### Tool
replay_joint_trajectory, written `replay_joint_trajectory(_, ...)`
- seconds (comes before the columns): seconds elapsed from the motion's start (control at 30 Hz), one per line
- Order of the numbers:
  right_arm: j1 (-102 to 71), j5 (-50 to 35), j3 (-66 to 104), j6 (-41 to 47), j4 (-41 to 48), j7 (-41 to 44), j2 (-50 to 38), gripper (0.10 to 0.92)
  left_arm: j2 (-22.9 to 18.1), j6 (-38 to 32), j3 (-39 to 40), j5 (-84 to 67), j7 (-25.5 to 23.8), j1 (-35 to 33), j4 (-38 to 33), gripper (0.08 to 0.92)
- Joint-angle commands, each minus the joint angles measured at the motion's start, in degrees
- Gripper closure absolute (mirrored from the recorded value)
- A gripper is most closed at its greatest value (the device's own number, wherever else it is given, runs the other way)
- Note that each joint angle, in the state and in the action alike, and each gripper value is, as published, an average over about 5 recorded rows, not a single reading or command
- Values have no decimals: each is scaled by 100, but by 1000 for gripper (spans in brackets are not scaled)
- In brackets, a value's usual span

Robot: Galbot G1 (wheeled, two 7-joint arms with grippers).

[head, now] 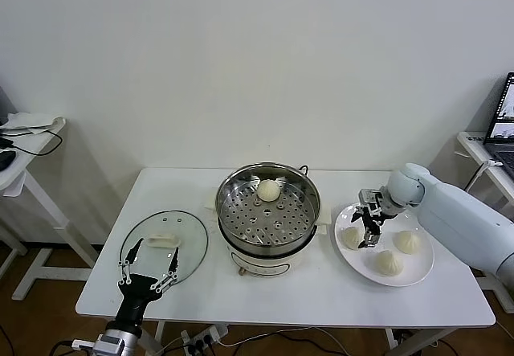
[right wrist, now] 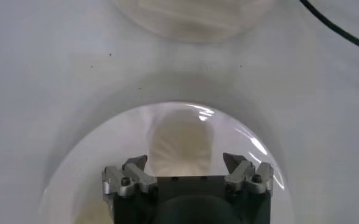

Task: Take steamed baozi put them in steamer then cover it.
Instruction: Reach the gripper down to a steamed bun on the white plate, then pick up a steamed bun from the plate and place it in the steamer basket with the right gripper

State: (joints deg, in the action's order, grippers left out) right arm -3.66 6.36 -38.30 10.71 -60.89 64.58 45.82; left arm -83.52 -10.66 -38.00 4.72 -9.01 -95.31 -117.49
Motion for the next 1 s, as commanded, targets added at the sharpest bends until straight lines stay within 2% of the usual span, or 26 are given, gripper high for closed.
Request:
replay_joint_trajectory(0.03, -109, 66, 101, 3, 143, -44, 121, 203, 2, 10, 0, -3, -2, 31, 64, 177)
replay_joint_trajectory(0.4, -139, 190, 127, -16, 234, 33, 211, 211, 3, -14, -29, -10, -8, 31, 101, 177)
replay_joint_trajectory(0.67, -161, 263, 189, -46, 269, 48, 195, 354, -7, -42, -21, -3, -3, 31, 124, 177)
replay_joint_trajectory(1.0, -67, 88, 134, -51, 26, 102, -94, 356, -11, -29, -12, 1, 8, 8, 71, 177)
